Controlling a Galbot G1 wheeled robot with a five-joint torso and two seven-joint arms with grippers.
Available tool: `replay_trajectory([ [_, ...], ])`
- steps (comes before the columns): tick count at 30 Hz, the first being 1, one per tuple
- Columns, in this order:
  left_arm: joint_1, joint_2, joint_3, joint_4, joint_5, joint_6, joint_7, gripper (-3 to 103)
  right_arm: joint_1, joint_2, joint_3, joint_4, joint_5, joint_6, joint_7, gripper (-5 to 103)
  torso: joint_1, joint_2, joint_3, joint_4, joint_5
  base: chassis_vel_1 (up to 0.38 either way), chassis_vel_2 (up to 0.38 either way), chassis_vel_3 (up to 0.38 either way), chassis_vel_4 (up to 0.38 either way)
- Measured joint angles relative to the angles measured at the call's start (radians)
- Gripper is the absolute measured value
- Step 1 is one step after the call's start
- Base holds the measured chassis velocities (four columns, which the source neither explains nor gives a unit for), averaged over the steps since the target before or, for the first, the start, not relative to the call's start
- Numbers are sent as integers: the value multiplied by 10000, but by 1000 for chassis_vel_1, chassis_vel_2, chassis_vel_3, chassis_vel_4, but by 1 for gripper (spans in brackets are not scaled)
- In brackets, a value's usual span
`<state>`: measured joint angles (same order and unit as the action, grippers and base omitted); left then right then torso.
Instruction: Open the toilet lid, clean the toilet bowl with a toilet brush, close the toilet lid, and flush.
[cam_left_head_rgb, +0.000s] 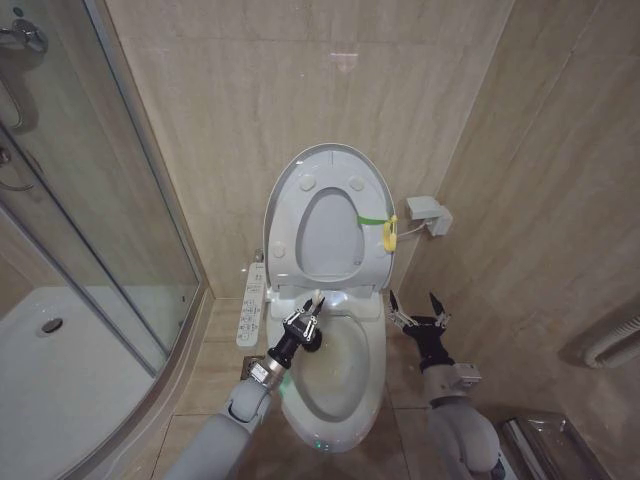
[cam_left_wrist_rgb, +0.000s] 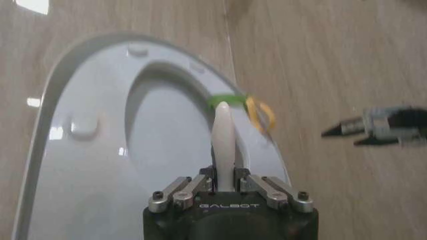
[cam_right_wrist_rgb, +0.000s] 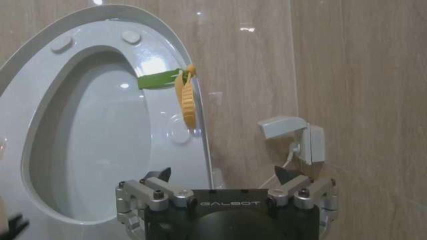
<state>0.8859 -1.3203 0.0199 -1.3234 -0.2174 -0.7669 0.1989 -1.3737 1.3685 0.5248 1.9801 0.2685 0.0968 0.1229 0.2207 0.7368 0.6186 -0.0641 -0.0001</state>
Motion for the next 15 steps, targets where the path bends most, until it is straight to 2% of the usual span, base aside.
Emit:
replay_trajectory([
  [7,951,279,-340,-1965,459,550,-366,18,0,0,0,0,0,0,0,100,0,0,0,3,0,0,0,0,0],
  [8,951,279,-340,-1965,459,550,-366,18,0,0,0,0,0,0,0,100,0,0,0,3,0,0,0,0,0],
  [15,2427,626,-986,-3768,681,1083,-809,18,0,0,0,0,0,0,-1,100,0,0,0,1,0,0,0,0,0],
])
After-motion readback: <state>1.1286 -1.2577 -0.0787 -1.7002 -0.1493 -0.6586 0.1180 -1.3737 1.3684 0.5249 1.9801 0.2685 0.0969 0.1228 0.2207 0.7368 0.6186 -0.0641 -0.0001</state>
